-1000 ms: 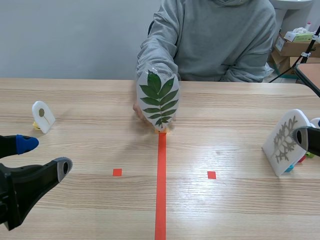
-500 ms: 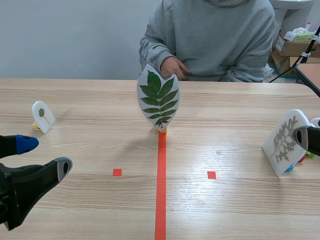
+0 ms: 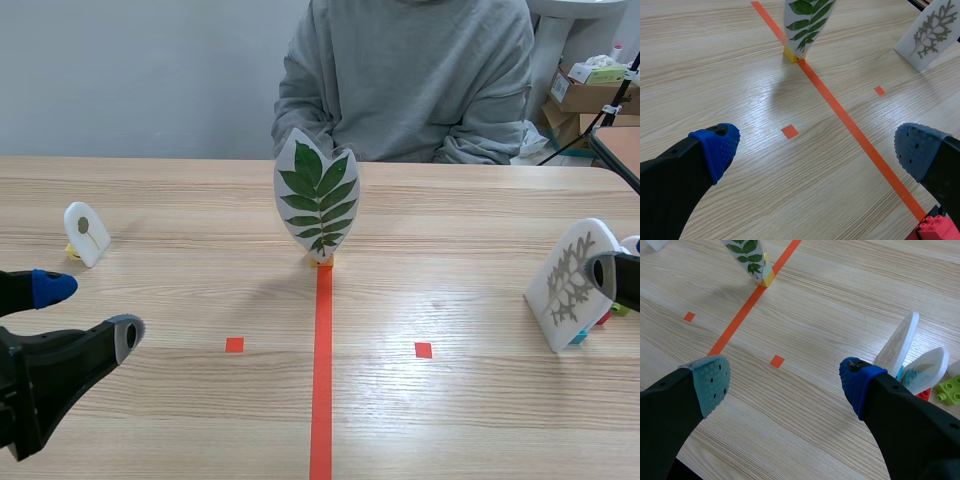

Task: Do the leaf sorting experiment

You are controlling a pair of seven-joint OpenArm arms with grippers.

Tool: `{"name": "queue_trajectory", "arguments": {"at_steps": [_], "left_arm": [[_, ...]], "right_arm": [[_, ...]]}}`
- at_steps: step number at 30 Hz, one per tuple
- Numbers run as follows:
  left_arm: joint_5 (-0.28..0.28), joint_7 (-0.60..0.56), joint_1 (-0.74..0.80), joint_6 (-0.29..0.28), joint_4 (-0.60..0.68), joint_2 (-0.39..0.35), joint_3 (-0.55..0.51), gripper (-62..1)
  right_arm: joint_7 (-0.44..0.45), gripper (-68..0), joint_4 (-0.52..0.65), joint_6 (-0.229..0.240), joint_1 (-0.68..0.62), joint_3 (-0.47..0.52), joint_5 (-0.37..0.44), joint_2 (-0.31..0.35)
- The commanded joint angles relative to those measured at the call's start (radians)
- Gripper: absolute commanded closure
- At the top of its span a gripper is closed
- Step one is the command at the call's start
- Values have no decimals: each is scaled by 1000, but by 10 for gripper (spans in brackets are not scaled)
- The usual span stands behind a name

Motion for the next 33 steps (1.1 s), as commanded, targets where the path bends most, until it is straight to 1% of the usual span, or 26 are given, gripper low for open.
{"name": "queue_trajectory", "arguments": {"at_steps": [1, 19, 22, 24, 28, 30, 33], "left_arm": [[-13, -9, -3, -2, 23, 5, -3, -623], [-13, -9, -3, -2, 23, 5, -3, -623], [-13, -9, -3, -2, 23, 5, -3, -623], [-13, -9, -3, -2, 23, 5, -3, -623], [-13, -9, -3, -2, 23, 5, -3, -623], [-13, -9, -3, -2, 23, 5, -3, -623], [-13, -9, -3, -2, 23, 5, -3, -623]], "right_arm": [[15, -450, 13, 8, 4, 5, 11, 16], [15, -450, 13, 8, 4, 5, 8, 16], [24, -450, 13, 8, 4, 5, -16, 14], [27, -460, 13, 8, 4, 5, -46, 16], [27, -463, 8, 8, 42, 3, -80, 22], [31, -463, -5, 8, 77, -11, -85, 44], [58, -463, -42, 8, 154, -62, -154, 102]]}}
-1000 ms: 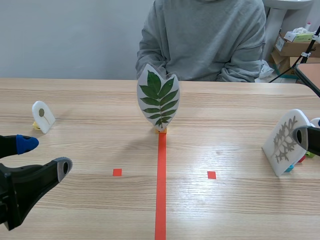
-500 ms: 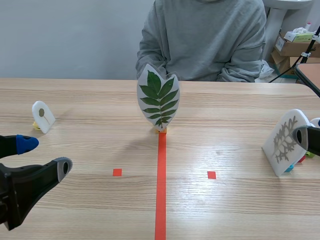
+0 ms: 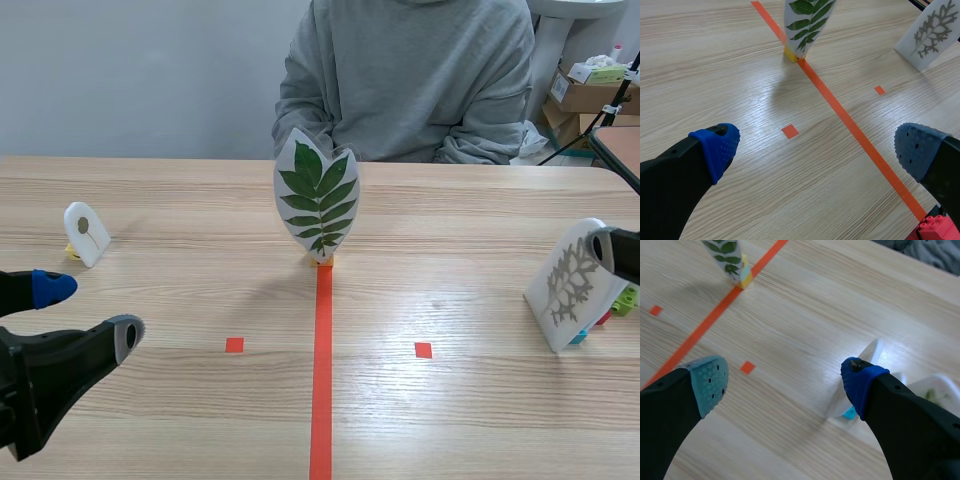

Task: Do the leaf sorting experiment

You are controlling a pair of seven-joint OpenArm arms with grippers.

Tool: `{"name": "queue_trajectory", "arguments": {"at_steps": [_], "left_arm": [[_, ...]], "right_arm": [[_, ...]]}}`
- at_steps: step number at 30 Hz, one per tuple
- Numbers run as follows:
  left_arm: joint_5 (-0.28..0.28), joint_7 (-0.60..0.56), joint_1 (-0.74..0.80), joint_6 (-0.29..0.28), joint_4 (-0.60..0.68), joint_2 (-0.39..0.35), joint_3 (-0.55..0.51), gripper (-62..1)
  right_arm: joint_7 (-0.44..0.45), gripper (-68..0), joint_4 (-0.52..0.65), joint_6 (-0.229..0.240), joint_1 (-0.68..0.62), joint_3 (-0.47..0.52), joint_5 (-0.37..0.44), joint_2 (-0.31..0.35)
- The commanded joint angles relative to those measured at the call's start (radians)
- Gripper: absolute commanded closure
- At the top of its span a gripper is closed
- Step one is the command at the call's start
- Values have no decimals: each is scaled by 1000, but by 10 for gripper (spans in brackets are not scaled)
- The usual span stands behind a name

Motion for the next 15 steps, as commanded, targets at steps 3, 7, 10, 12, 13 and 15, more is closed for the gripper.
{"name": "queue_trajectory", "arguments": {"at_steps": [3, 7, 10, 12, 13, 15], "left_arm": [[-13, -10, -3, -2, 23, 5, -3, -623], [-13, -8, -3, -2, 23, 5, -3, -623], [-6, -3, -3, -2, 23, 5, -3, -623], [-5, -2, -3, -2, 23, 5, -3, -623], [-5, -2, -3, -2, 23, 5, -3, -623], [-5, -3, -3, -2, 23, 5, -3, -623]], "right_arm": [[33, -463, -75, -16, 144, -89, -42, 87], [20, -462, -185, -23, 330, -208, -59, 103], [1, -462, -289, -23, 475, -316, -59, 103], [-1, -462, -373, -23, 574, -399, -59, 102], [-2, -462, -416, -23, 622, -441, -59, 99], [-2, -457, -504, -11, 717, -519, -59, 84]]}}
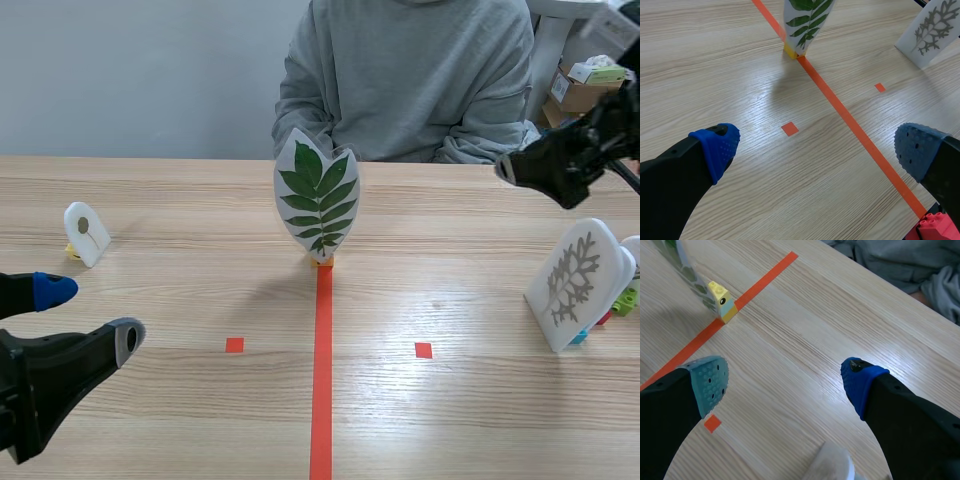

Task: Do the leaf sorting experiment

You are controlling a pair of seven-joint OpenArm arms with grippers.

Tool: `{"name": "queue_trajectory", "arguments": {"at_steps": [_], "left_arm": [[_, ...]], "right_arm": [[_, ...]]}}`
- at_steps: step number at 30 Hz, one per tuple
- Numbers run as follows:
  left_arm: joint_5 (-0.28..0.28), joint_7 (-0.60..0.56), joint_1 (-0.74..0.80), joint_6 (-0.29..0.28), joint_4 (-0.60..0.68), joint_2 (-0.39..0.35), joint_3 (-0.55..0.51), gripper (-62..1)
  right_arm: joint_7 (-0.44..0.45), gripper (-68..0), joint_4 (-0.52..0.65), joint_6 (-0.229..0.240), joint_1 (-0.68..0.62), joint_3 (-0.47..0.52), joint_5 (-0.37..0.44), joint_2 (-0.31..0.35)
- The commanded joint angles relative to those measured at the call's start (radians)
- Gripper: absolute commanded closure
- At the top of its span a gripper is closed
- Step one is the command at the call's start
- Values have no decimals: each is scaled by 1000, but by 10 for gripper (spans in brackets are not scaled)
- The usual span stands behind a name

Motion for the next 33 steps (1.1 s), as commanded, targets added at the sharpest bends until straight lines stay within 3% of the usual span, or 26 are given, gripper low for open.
{"name": "queue_trajectory", "arguments": {"at_steps": [1, 5, 11, 21, 26, 29, 33], "left_arm": [[-6, -13, -3, -2, 23, 5, -3, -623], [-6, -13, -3, -2, 23, 5, -3, -623], [8, 4, -2, -2, 23, 10, -3, -623], [8, 9, -2, -2, 23, 10, -3, -623], [8, 9, -2, -2, 23, 10, -3, -623], [8, 9, -2, -2, 23, 10, -3, -623], [8, 8, -3, -2, 23, 10, -3, -623]], "right_arm": [[8, -456, -33, 11, 72, -27, 11, -19], [8, -456, -156, 15, 216, -150, 2, -94], [25, -456, -270, 14, 339, -293, -78, -228], [121, -456, -466, -24, 399, -350, -226, -412], [129, -438, -494, -48, 402, -350, -261, -453], [153, -435, -501, -75, 397, -350, -278, -456], [178, -434, -501, -77, 394, -350, -282, -450]]}}
